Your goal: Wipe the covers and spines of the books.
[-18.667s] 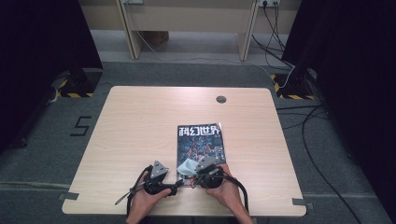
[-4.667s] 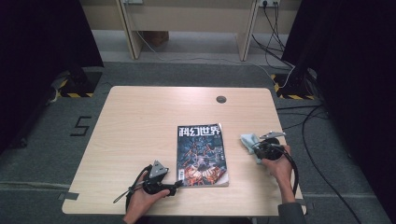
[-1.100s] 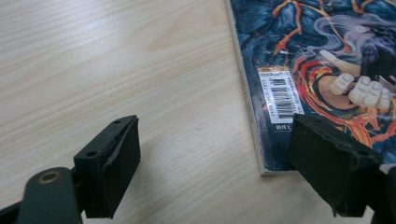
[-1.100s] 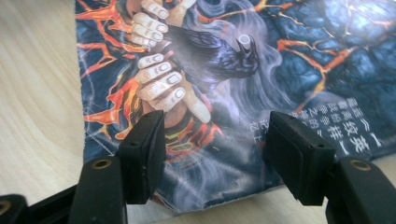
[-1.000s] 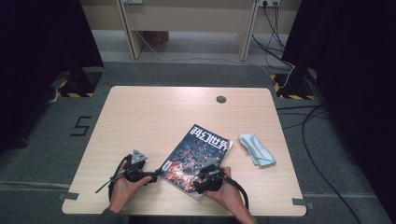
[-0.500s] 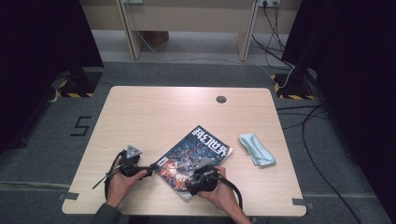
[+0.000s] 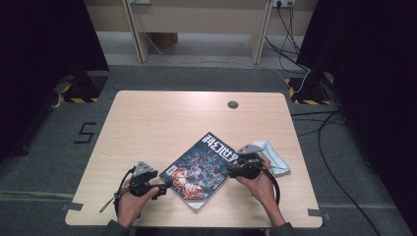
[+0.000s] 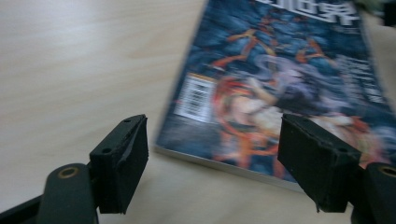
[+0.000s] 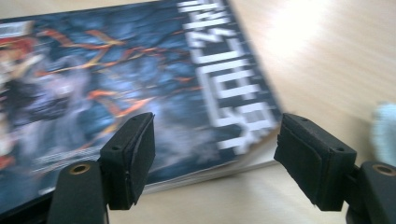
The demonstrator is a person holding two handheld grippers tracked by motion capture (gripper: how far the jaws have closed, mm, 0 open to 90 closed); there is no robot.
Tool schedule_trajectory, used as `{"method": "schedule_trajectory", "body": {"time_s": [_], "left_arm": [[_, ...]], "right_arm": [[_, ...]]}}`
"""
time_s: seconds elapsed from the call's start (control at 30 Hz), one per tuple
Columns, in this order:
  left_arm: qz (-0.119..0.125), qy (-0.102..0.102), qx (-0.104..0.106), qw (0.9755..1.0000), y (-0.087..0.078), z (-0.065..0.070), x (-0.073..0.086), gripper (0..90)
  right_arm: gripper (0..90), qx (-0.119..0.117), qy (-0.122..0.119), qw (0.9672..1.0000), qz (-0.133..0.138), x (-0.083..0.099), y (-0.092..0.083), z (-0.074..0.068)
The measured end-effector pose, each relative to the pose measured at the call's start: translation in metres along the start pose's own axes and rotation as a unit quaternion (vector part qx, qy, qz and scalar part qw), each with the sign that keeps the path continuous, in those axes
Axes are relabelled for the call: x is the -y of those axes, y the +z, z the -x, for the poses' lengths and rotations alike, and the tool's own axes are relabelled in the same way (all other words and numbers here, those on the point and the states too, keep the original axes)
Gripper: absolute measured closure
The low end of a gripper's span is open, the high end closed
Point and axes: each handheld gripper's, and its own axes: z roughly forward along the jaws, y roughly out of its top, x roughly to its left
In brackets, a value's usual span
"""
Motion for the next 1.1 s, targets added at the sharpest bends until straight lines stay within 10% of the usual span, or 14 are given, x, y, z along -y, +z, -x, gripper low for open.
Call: {"method": "schedule_trajectory", "body": {"time_s": [0.23, 0.4, 0.8, 1.1], "left_arm": [[-0.025, 0.024, 0.022, 0.9991, 0.009, 0.026, 0.009, 23.3], [-0.021, -0.006, 0.037, 0.9991, 0.012, 0.020, 0.008, 19.5], [-0.006, -0.007, 0.003, 1.0000, 0.028, -0.002, -0.009, 20.4], [-0.017, 0.049, -0.056, 0.9971, 0.050, -0.009, -0.028, 22.5]], "right_arm": [[27.8, 0.009, 0.010, 0.9999, -0.011, -0.007, 0.019, 0.021], [28.0, -0.014, 0.026, 0.9986, -0.043, -0.004, 0.031, 0.027], [23.7, -0.032, 0.022, 0.9965, -0.075, 0.011, 0.019, 0.013], [25.5, -0.053, -0.010, 0.9947, -0.088, 0.033, -0.003, -0.004]]}}
